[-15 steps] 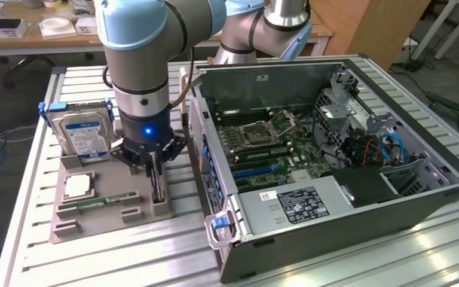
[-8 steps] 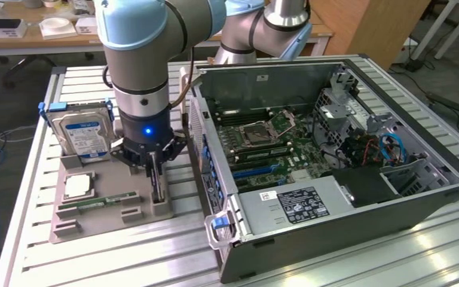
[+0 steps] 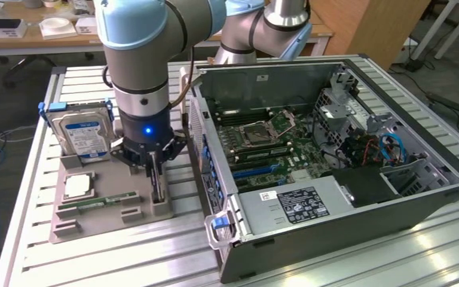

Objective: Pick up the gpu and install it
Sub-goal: 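Pick up the gpu and move the gpu toward the slot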

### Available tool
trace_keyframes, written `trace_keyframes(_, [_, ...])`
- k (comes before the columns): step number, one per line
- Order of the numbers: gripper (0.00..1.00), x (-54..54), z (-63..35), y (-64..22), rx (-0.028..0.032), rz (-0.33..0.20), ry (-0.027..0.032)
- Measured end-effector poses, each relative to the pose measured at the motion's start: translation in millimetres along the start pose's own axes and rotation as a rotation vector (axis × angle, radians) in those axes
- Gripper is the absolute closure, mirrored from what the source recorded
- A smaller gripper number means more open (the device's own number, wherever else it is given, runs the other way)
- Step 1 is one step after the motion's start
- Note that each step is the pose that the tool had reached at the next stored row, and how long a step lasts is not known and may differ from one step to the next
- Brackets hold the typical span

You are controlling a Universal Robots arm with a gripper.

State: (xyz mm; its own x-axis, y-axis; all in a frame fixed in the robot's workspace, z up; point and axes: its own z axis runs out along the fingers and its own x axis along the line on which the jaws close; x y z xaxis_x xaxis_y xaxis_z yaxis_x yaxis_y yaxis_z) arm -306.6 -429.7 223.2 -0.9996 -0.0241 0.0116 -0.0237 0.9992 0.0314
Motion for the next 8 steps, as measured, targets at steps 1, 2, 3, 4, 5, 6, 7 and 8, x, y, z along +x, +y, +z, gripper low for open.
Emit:
trace_keyframes(1, [0.73,0.1,-1.4,0.0,0.0002,0.001,0.0002])
trace_keyframes(2, [0.73,0.1,-2.8,0.1,0.0002,0.001,0.0002])
trace_keyframes(3, [0.73,0.1,-3.9,0.1,0.0002,0.001,0.0002])
trace_keyframes(4, [0.73,0.1,-4.8,0.1,0.0002,0.001,0.0002])
trace_keyframes(5, [0.73,0.1,-5.4,0.2,0.0001,0.001,0.0001])
trace_keyframes(6, [0.73,0.1,-6.5,0.2,0.0002,0.001,0.0002])
trace_keyframes(7, [0.73,0.2,-7.8,0.2,0.0002,0.001,0.0002])
trace_keyframes(8, [0.73,0.2,-9.6,0.3,0.0002,0.001,0.0001])
